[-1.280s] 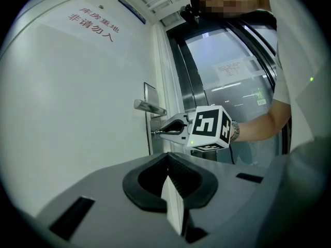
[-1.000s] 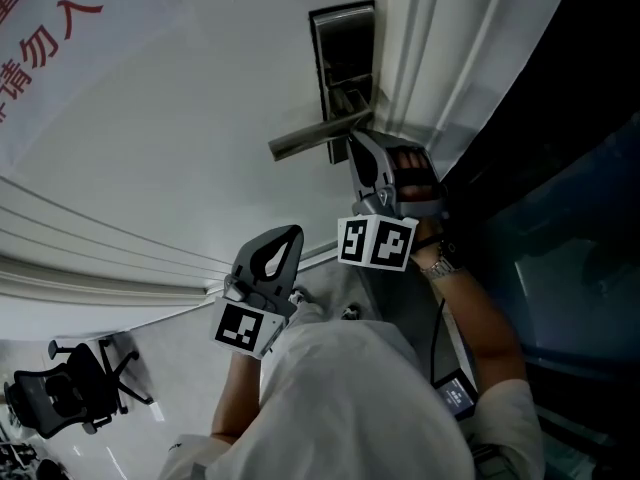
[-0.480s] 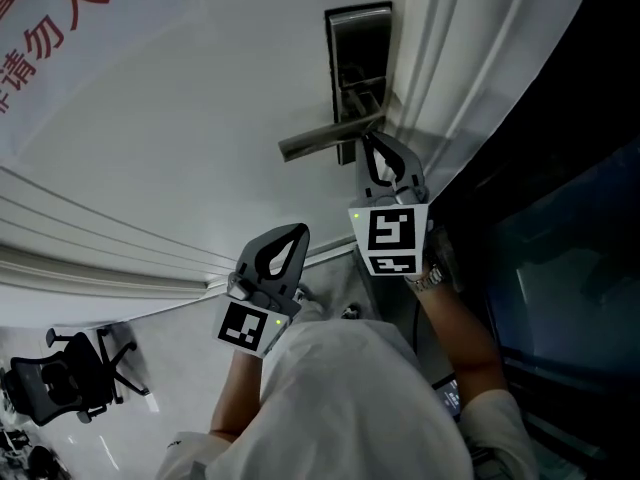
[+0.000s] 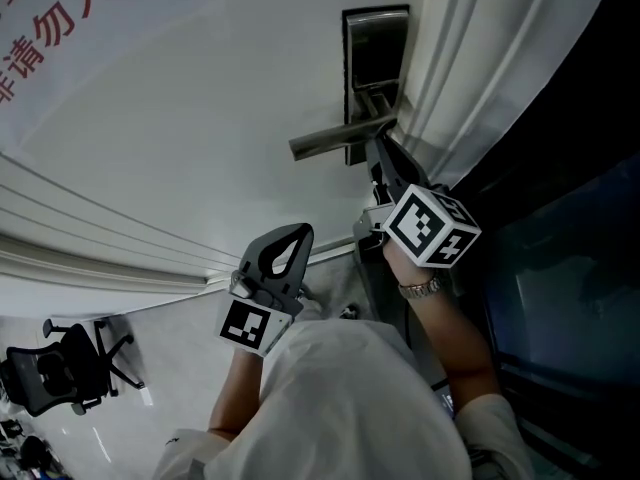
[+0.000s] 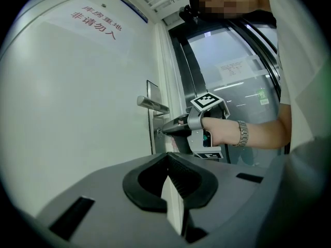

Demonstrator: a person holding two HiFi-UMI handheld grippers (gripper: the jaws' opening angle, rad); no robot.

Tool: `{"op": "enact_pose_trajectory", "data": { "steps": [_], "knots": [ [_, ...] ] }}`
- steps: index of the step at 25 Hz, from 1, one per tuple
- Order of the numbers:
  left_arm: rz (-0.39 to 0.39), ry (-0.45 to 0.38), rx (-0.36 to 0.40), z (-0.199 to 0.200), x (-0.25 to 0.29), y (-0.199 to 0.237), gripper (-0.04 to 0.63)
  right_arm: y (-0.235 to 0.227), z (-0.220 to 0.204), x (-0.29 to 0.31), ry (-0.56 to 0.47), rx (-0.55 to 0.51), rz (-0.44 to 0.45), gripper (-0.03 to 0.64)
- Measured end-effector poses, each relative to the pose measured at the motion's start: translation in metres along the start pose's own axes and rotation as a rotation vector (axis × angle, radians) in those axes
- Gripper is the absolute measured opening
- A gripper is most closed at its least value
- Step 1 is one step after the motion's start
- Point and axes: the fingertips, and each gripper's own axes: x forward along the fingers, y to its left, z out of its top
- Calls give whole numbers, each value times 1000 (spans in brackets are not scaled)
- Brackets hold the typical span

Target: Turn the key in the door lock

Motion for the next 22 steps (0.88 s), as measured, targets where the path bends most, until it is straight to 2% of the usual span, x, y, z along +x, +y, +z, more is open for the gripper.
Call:
{"op": "enact_pose_trajectory", "data": {
  "steps": [6,11,13,15,18,22],
  "knots": [
    [1,-3,-4,0,-1,1,3,-5,-2,-1,-14,338,69,15],
    [-2,-8,-6,0,-2,1,3,-4,-1,-1,-11,400,96,15],
    [-1,-8,-9,0,-4,1,3,-3,-2,-1,1,346,116,15],
    [-1,-8,-7,0,-5,3,3,0,-4,-3,24,233,127,27],
    [-4,-12,0,0,-5,3,3,9,-8,-7,71,-8,147,85],
    [-11,-13,2,0,-8,1,4,6,-16,-15,131,-392,116,95]
  ]
}}
